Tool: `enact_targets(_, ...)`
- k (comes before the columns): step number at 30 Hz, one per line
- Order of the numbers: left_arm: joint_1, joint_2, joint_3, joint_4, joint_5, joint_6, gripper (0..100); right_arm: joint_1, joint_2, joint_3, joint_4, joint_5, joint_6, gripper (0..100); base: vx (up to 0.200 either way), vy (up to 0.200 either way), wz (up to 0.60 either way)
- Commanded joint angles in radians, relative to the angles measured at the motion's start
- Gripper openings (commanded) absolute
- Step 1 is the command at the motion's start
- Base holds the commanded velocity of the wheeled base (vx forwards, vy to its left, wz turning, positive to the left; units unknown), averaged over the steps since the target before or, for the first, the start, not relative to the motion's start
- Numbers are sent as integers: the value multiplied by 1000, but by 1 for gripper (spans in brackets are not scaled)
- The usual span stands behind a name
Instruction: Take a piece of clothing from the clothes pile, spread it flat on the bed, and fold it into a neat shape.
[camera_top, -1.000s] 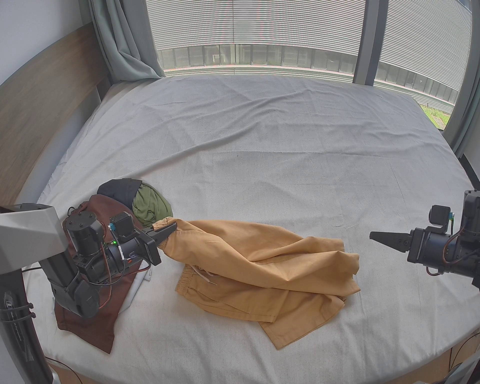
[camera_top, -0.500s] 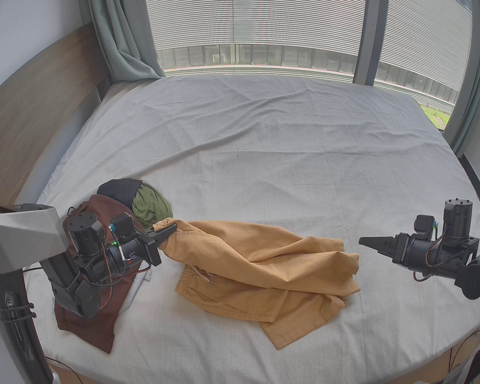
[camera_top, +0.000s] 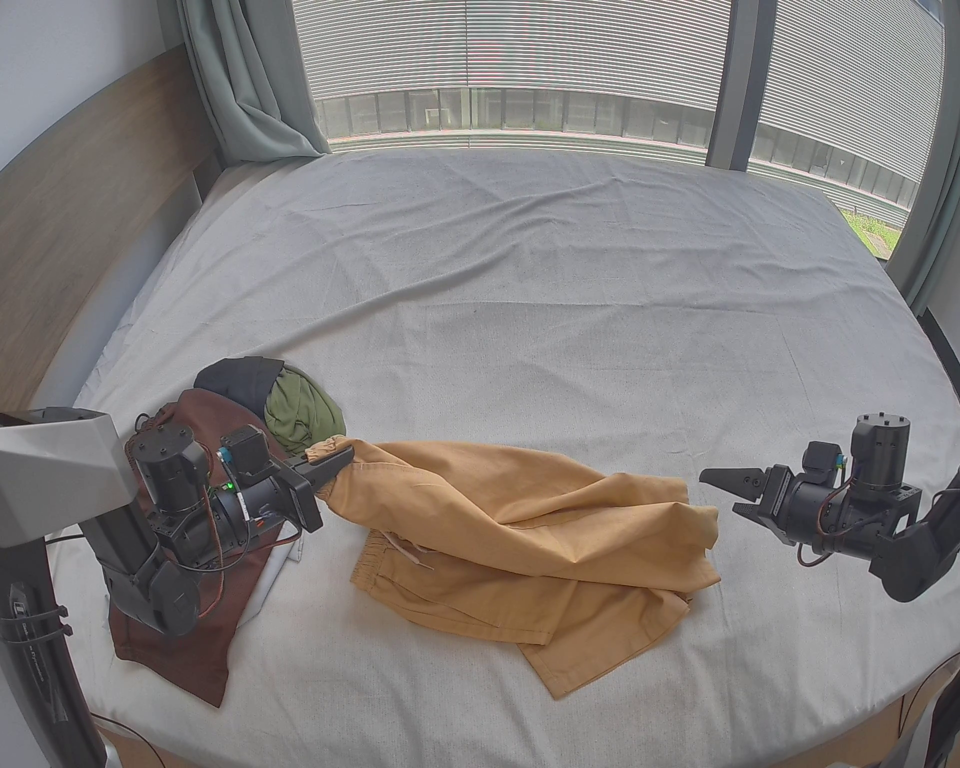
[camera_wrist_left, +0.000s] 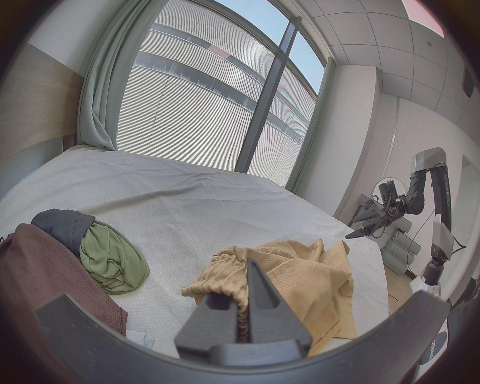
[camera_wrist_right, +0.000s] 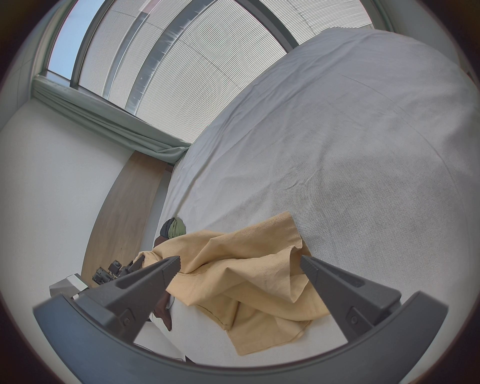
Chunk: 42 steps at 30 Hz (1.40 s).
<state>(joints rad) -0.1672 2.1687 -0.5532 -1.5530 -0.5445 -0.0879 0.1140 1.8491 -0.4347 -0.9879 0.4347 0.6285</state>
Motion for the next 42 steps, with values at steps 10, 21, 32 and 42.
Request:
enact_targets(10,0,-3,-2,-2,0,0,0,10,174,-6,-133,-1,48,100,0,0,0)
enact_targets(21,2,3,-8,-2,0,0,0,44,177,4,-189,-1,143,100,0,0,0)
enact_targets(32,54,62,-44,-2,0,0,0,64,150,65,-307,21,140,0,0,0,0)
enact_targets(42,94,99,-85,-2,0,-1,0,173,130,205,-321,70,83,0,0,0,0)
